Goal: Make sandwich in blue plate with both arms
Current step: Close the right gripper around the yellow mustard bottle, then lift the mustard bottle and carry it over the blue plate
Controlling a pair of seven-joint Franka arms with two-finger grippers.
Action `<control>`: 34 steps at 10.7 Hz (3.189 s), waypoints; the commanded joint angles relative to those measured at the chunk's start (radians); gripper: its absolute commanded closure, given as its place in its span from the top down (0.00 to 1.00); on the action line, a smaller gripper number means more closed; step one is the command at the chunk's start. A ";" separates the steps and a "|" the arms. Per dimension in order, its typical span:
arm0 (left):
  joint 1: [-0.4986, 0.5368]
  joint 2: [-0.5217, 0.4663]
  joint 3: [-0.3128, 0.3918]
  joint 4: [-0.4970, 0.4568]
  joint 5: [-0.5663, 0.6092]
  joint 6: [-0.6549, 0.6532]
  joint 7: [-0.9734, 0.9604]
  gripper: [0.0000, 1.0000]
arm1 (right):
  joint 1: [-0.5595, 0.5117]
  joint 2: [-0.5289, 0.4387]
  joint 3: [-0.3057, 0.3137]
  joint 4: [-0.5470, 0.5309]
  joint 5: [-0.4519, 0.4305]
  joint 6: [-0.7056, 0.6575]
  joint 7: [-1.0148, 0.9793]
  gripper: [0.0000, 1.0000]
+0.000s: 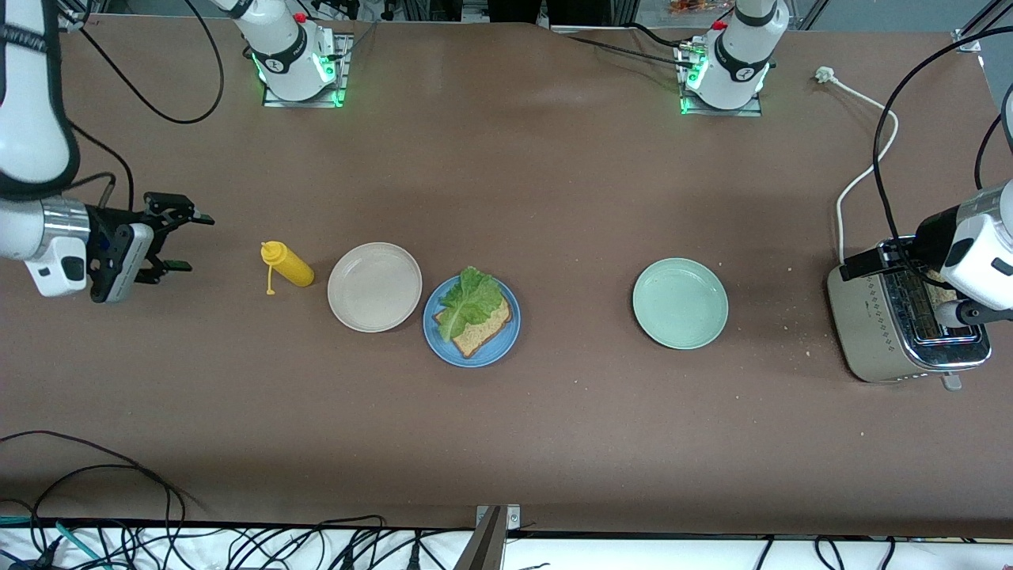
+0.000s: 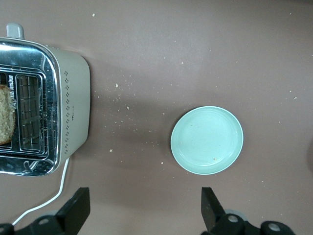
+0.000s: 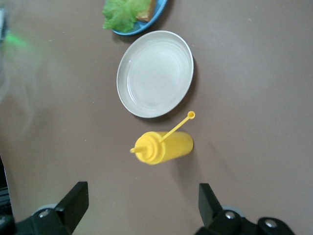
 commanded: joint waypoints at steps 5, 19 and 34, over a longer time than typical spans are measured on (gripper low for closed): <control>0.002 -0.006 -0.005 -0.003 0.031 -0.006 0.019 1.00 | -0.094 0.319 -0.044 0.038 0.246 -0.008 -0.650 1.00; 0.002 -0.003 -0.004 -0.003 0.033 -0.006 0.019 1.00 | -0.114 0.523 0.037 -0.031 0.567 -0.085 -1.171 0.96; 0.003 -0.003 -0.004 -0.003 0.033 -0.006 0.019 1.00 | 0.155 0.272 0.049 -0.002 0.108 0.270 -0.470 0.00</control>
